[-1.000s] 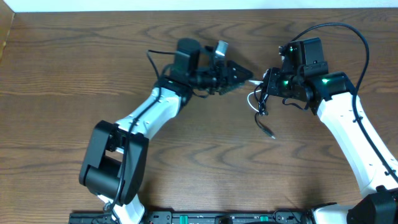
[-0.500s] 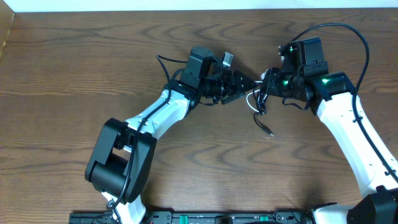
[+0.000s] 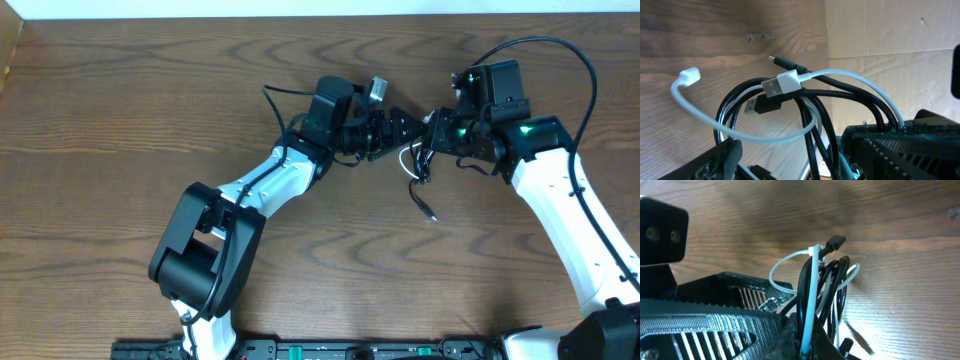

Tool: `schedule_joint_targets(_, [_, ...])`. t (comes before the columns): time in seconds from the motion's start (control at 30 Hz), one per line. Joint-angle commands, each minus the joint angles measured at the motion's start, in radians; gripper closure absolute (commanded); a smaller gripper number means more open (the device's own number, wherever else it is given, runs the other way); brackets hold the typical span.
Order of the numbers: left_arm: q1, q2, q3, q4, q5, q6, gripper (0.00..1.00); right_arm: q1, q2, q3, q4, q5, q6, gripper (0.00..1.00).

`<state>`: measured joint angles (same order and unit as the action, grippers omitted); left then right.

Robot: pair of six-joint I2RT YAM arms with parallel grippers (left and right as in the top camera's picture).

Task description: Untangle cables

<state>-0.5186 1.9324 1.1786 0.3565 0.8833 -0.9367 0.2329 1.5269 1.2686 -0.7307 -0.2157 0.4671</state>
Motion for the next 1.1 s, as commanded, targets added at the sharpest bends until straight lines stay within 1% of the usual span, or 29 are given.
schedule_joint_targets(0.0, [-0.034,0.023,0.016,0.008,0.017,-0.011,0.28,0.008,-0.003,0.008,0.01,-0.038,0.011,0.99])
schedule_joint_targets(0.03, [-0.035,0.024,0.017,0.007,0.017,-0.011,0.34,0.008,-0.003,0.008,0.011,-0.038,0.011,0.99])
schedule_joint_targets(0.13, [-0.04,0.024,0.016,0.004,0.016,-0.011,0.41,0.008,-0.003,0.008,0.016,-0.038,0.011,0.99])
schedule_joint_targets(0.5, [-0.097,0.05,0.016,-0.029,-0.013,-0.007,0.42,0.002,-0.003,0.008,0.095,-0.056,0.036,0.99])
schedule_joint_targets(0.53, [-0.101,0.053,0.016,-0.029,-0.014,-0.007,0.44,0.0,-0.003,0.008,0.098,-0.059,0.04,0.99])
schedule_joint_targets(0.6, [-0.108,0.062,0.016,-0.029,-0.016,-0.008,0.51,-0.009,-0.003,0.008,0.1,-0.076,0.042,0.99])
schedule_joint_targets(0.63, [-0.109,0.062,0.016,-0.029,-0.018,-0.007,0.61,-0.012,-0.003,0.008,0.099,-0.082,0.042,0.99])
schedule_joint_targets(0.67, [-0.108,0.062,0.016,-0.029,-0.02,-0.007,0.79,-0.015,-0.003,0.008,0.098,-0.082,0.042,0.99])
schedule_joint_targets(0.7, [-0.103,0.062,0.016,-0.029,-0.02,-0.002,0.92,-0.019,-0.003,0.008,0.094,-0.078,0.041,0.99])
schedule_joint_targets(0.87, [-0.011,0.061,0.016,-0.05,0.047,0.084,0.93,-0.086,-0.003,0.008,0.027,-0.013,0.024,0.99])
schedule_joint_targets(0.97, [0.054,0.061,0.016,-0.06,0.126,0.084,0.93,-0.148,-0.003,0.008,-0.025,0.027,0.006,0.99])
schedule_joint_targets(1.07, [0.093,0.061,0.017,-0.059,0.169,0.083,0.92,-0.196,-0.003,0.008,-0.063,0.026,-0.013,0.99])
